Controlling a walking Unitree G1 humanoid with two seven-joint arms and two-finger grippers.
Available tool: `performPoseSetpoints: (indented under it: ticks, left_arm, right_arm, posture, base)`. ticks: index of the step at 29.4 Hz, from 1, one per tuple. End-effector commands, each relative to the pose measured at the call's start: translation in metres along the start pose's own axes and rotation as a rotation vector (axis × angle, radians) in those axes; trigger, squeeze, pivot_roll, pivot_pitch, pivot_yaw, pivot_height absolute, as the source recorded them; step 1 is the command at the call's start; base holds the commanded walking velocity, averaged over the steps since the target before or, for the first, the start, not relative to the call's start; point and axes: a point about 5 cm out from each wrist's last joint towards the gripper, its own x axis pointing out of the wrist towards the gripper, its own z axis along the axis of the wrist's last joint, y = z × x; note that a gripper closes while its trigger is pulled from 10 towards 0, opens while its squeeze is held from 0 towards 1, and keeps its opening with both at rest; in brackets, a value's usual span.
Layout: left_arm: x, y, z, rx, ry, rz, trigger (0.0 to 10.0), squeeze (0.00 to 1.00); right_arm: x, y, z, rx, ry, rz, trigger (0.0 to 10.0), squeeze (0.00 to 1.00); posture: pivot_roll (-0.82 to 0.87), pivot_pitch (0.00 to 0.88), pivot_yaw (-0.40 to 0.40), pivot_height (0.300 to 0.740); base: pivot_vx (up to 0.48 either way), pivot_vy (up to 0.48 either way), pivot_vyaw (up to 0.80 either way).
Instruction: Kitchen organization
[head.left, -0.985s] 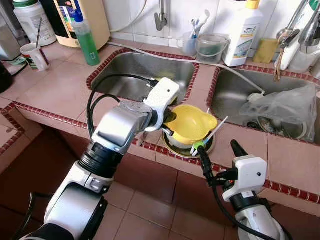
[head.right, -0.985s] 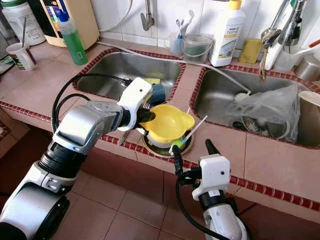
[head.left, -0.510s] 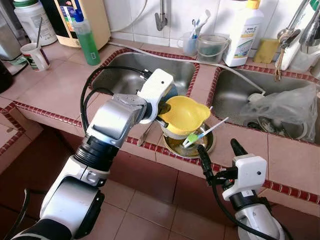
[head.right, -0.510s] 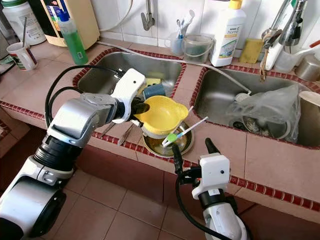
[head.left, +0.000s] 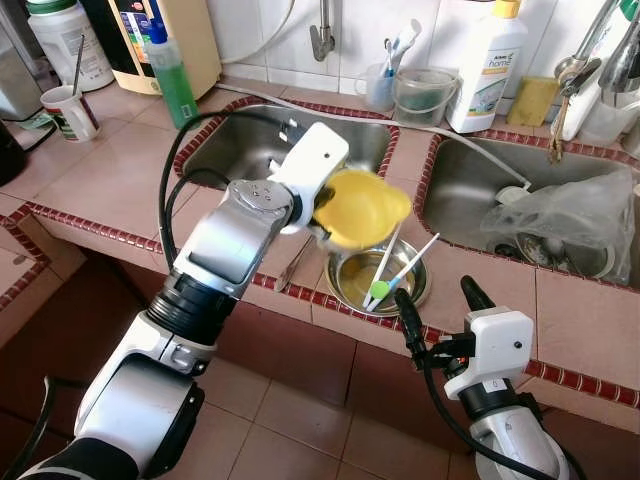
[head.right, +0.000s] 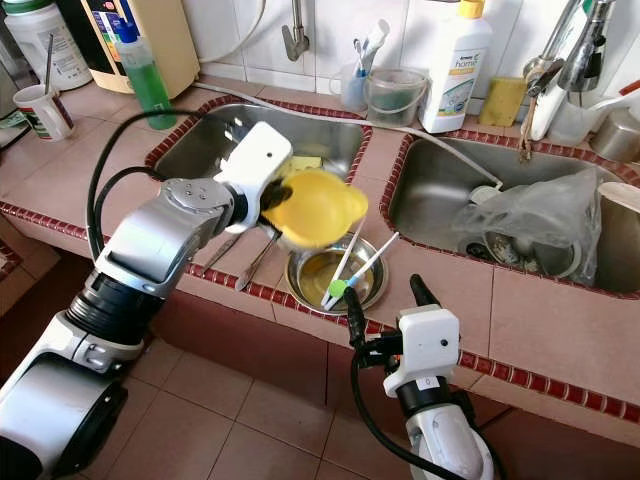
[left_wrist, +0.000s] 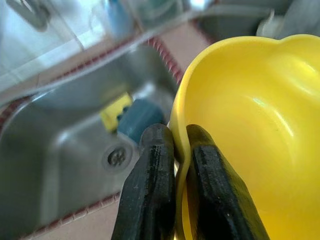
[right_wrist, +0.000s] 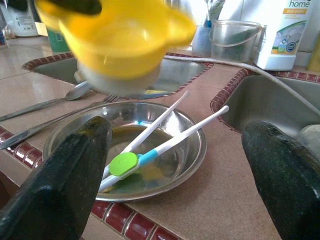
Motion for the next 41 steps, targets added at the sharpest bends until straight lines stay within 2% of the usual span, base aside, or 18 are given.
performPoseSetpoints:
  ticks: [1, 2, 4, 7, 11, 15, 17, 19, 20, 23, 26, 29, 31, 33, 36, 37, 38, 41]
  left_arm:
    - [-0.007, 0.002, 0.004, -0.074, -0.063, -0.05, 10.0, 0.0]
    - [-0.009, 0.003, 0.005, -0.109, -0.093, -0.068, 10.0, 0.0]
    - [-0.013, 0.008, 0.005, -0.247, -0.134, -0.12, 10.0, 0.0]
    - [-0.021, 0.026, 0.006, -0.22, -0.263, -0.007, 10.0, 0.0]
    - [-0.03, 0.04, 0.0, -0.267, -0.36, 0.12, 10.0, 0.0]
    - [-0.034, 0.044, -0.014, -0.29, -0.416, 0.239, 10.0, 0.0]
    - [-0.034, 0.044, -0.017, -0.302, -0.431, 0.257, 10.0, 0.0]
    - [-0.036, 0.044, -0.022, -0.267, -0.458, 0.302, 10.0, 0.0]
    - [-0.039, 0.039, -0.03, -0.321, -0.501, 0.3, 10.0, 0.0]
    - [-0.045, 0.03, -0.044, -0.407, -0.567, 0.288, 10.0, 0.0]
    - [-0.046, 0.026, -0.05, -0.402, -0.561, 0.29, 10.0, 0.0]
    - [-0.053, 0.017, -0.068, -0.372, -0.55, 0.313, 10.0, 0.0]
    - [-0.056, 0.016, -0.077, -0.361, -0.531, 0.336, 10.0, 0.0]
    - [-0.059, 0.018, -0.085, -0.398, -0.527, 0.357, 10.0, 0.0]
    - [-0.059, 0.018, -0.096, -0.335, -0.491, 0.373, 10.0, 0.0]
    - [-0.058, 0.02, -0.102, -0.38, -0.473, 0.398, 10.0, 0.0]
    - [-0.056, 0.022, -0.101, -0.405, -0.471, 0.406, 10.0, 0.0]
    - [-0.056, 0.023, -0.095, -0.408, -0.497, 0.407, 10.0, 0.0]
  right_arm:
    - [0.0, 0.0, 0.0, 0.0, 0.002, 0.003, 10.0, 0.0]
    - [0.0, 0.0, 0.0, 0.0, 0.001, 0.004, 10.0, 0.0]
    - [0.001, 0.0, 0.0, 0.001, -0.001, 0.003, 10.0, 0.0]
    - [0.003, -0.001, 0.001, 0.004, -0.013, 0.002, 10.0, 0.0]
    - [0.011, -0.004, 0.006, 0.0, -0.048, -0.009, 10.0, 0.0]
    - [0.025, -0.014, 0.017, -0.011, -0.106, -0.083, 10.0, 0.0]
    - [0.027, -0.016, 0.018, -0.017, -0.115, -0.1, 10.0, 0.0]
    - [0.032, -0.021, 0.022, -0.022, -0.138, -0.139, 10.0, 0.0]
    - [0.038, -0.029, 0.028, -0.033, -0.176, -0.194, 10.0, 0.0]
    - [0.046, -0.043, 0.037, -0.046, -0.224, -0.262, 10.0, 0.0]
    - [0.047, -0.047, 0.039, -0.067, -0.238, -0.273, 10.0, 0.0]
    - [0.047, -0.054, 0.036, -0.085, -0.239, -0.293, 10.0, 0.0]
    - [0.046, -0.055, 0.032, -0.086, -0.231, -0.3, 10.0, 0.0]
    - [0.047, -0.057, 0.025, -0.083, -0.214, -0.321, 10.0, 0.0]
    - [0.051, -0.057, 0.023, -0.075, -0.212, -0.324, 10.0, 0.0]
    - [0.054, -0.056, 0.021, -0.076, -0.211, -0.321, 10.0, 0.0]
    - [0.058, -0.056, 0.021, -0.076, -0.211, -0.317, 10.0, 0.0]
    - [0.063, -0.056, 0.024, -0.077, -0.225, -0.31, 10.0, 0.0]
  posture:
    - [-0.06, 0.078, 0.058, 0.731]
    - [-0.06, 0.077, 0.058, 0.731]
    - [-0.06, 0.075, 0.057, 0.731]
    - [-0.06, 0.068, 0.049, 0.731]
    - [-0.05, 0.058, 0.035, 0.731]
    - [-0.04, 0.043, 0.017, 0.731]
    - [-0.04, 0.041, 0.016, 0.731]
    - [-0.03, 0.034, 0.011, 0.731]
    - [-0.03, 0.024, 0.004, 0.731]
    - [-0.02, 0.015, -0.003, 0.731]
    - [-0.02, 0.01, -0.006, 0.731]
    - [-0.02, 0.0, -0.017, 0.731]
    - [-0.02, 0.0, -0.021, 0.731]
    - [-0.02, 0.0, -0.025, 0.731]
    - [-0.01, 0.0, -0.036, 0.731]
    - [-0.02, 0.0, -0.034, 0.731]
    - [-0.02, 0.0, -0.035, 0.731]
    - [-0.01, 0.0, -0.035, 0.731]
  base:
    - [0.0, 0.0, 0.0]
    - [0.0, 0.0, 0.0]
    - [0.0, 0.0, 0.0]
    - [0.0, 0.0, 0.0]
    - [0.0, 0.0, 0.0]
    - [0.0, 0.0, 0.0]
    - [0.0, 0.0, 0.0]
    - [0.0, 0.0, 0.0]
    - [0.0, 0.0, 0.0]
    - [0.0, 0.0, 0.0]
    - [0.0, 0.0, 0.0]
    - [0.0, 0.0, 0.0]
    - [0.0, 0.0, 0.0]
    - [0.0, 0.0, 0.0]
    - [0.0, 0.0, 0.0]
    - [0.0, 0.0, 0.0]
    - [0.0, 0.0, 0.0]
    - [0.0, 0.0, 0.0]
